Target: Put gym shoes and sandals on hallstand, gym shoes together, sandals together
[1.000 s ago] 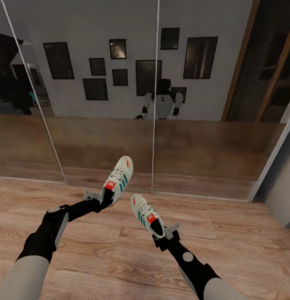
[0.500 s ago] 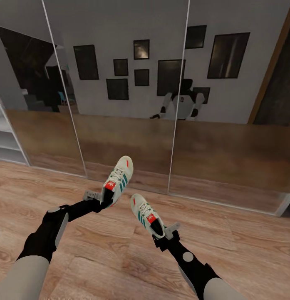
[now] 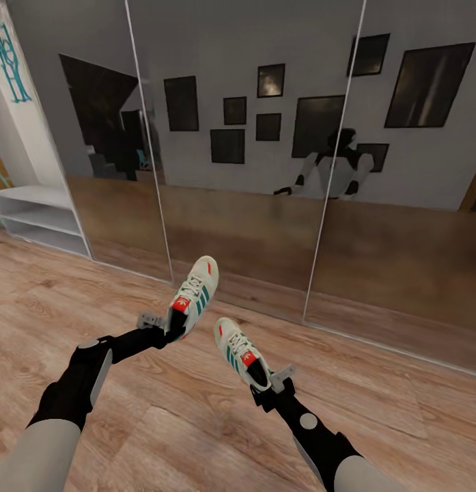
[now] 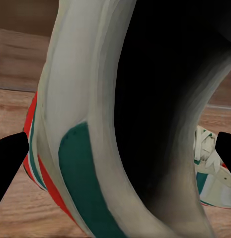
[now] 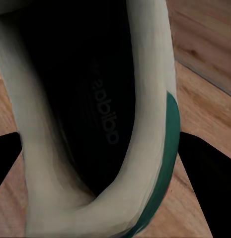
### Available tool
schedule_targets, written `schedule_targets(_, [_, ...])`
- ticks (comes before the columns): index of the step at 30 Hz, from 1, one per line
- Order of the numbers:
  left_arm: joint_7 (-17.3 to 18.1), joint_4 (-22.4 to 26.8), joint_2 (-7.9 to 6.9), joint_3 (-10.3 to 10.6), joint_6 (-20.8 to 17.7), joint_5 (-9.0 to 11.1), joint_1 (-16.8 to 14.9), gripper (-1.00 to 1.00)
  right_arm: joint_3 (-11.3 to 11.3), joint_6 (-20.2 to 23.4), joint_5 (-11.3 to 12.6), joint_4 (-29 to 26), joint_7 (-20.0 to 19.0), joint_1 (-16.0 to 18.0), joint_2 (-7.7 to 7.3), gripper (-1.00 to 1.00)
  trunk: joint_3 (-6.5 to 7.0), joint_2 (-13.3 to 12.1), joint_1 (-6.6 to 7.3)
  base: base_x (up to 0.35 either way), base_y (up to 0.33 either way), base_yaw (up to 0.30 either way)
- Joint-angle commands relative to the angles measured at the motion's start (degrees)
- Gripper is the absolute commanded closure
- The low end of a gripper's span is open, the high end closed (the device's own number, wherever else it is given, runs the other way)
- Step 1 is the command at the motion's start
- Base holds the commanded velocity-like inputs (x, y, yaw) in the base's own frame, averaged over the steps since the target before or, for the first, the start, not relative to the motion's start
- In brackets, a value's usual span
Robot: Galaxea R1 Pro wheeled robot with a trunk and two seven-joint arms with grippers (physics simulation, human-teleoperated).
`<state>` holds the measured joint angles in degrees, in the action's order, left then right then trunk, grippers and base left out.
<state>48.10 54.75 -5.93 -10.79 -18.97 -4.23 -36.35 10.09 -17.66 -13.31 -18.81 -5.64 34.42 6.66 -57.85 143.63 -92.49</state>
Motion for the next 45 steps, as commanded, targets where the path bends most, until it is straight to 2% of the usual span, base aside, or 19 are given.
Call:
schedule_targets(1, [0.41, 0.09, 0.04, -0.20, -0.37, -0.34, -0.04, 1.00, -0.16, -0.18, -0.40, 0.05, -0.03, 0.04, 0.01, 1.00, -0.05, 0.02, 0.01, 0.000, 0.000, 0.298])
schedule_targets(29, [0.41, 0.09, 0.04, -0.20, -0.37, -0.34, -0.04, 1.00, -0.17, -0.17, -0.40, 0.01, 0.01, 0.04, 0.01, 1.00, -0.05, 0.02, 0.01, 0.000, 0.000, 0.298])
schedule_targets(36, [0.41, 0.09, -0.02, -0.74, -0.29, -0.34, -0.04, 1.00, -0.16, -0.15, -0.40, 0.01, 0.01, 0.03, 0.01, 1.00, -0.05, 0.02, 0.01, 0.000, 0.000, 0.298])
schedule_targets(38, [0.36, 0.09, -0.07, -3.68, -0.28, -0.48, -0.04, 1.00, -0.18, -0.17, -0.40, 0.01, 0.01, 0.03, 0.01, 1.00, -0.05, 0.02, 0.01, 0.000, 0.000, 0.298])
schedule_targets(39, [0.35, 0.09, -0.10, -6.68, -0.28, -0.60, -0.04, 1.00, -0.20, -0.17, -0.40, 0.01, 0.01, 0.03, 0.01, 1.00, -0.05, 0.02, 0.01, 0.000, 0.000, 0.298])
schedule_targets(42, [0.19, 0.12, -0.12, -12.66, -0.22, -0.79, -0.04, 1.00, -0.19, -0.18, -0.40, 0.01, 0.01, 0.04, 0.01, 1.00, -0.05, 0.02, 0.01, 0.000, 0.000, 0.298])
schedule_targets(45, [-0.04, 0.10, -0.13, -15.83, -0.17, -0.91, -0.04, 1.00, -0.18, -0.16, -0.40, 0.01, 0.01, 0.05, 0.01, 1.00, -0.05, 0.02, 0.01, 0.000, 0.000, 0.298])
